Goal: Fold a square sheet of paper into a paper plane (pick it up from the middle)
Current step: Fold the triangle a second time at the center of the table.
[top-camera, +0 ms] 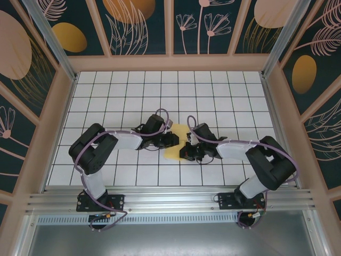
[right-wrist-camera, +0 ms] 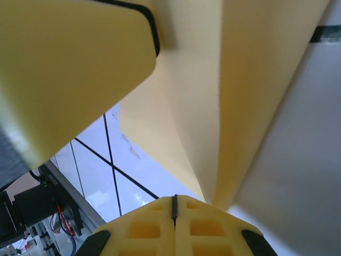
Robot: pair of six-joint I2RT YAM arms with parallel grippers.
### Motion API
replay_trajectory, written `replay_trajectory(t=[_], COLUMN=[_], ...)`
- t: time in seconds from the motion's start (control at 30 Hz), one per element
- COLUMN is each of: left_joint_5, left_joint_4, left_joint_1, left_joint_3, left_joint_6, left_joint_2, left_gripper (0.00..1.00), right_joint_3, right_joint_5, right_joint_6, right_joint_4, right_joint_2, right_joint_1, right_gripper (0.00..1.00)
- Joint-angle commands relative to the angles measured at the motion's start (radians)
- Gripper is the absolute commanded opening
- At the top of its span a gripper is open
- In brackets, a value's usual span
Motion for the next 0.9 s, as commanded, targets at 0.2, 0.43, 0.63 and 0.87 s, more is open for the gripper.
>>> replay_trajectory(t=[0.2,0.43,0.63,0.87], left_joint_5=[-0.028,-0.045,-0.045,-0.041], left_joint_4=[-0.011,-0.025,-0.026,-0.028], left_joint_1=[0.001,0.002,0.001,-0.001], left_joint_3=[-0.009,-0.016,-0.011,-0.008], left_joint_6=[0.019,0.025,0.023,0.022], left_joint_2=[0.049,0.047,0.047,0.042], left_gripper=[0.23,0.22,0.22,0.22], right_joint_3=[-0.04,-0.018,-0.046,-0.102], right_joint_5=[0.009,0.013,-0.014,0.02], right_joint_6=[0.025,0.027,0.048,0.054], right_joint_4=[0.059,0.025,0.076,0.101], right_joint_2=[0.091,-0.009,-0.006,0.085], right_joint_1=[0.005,0.004,0.004,0.002], right_gripper=[0.0,0.0,0.0,0.0])
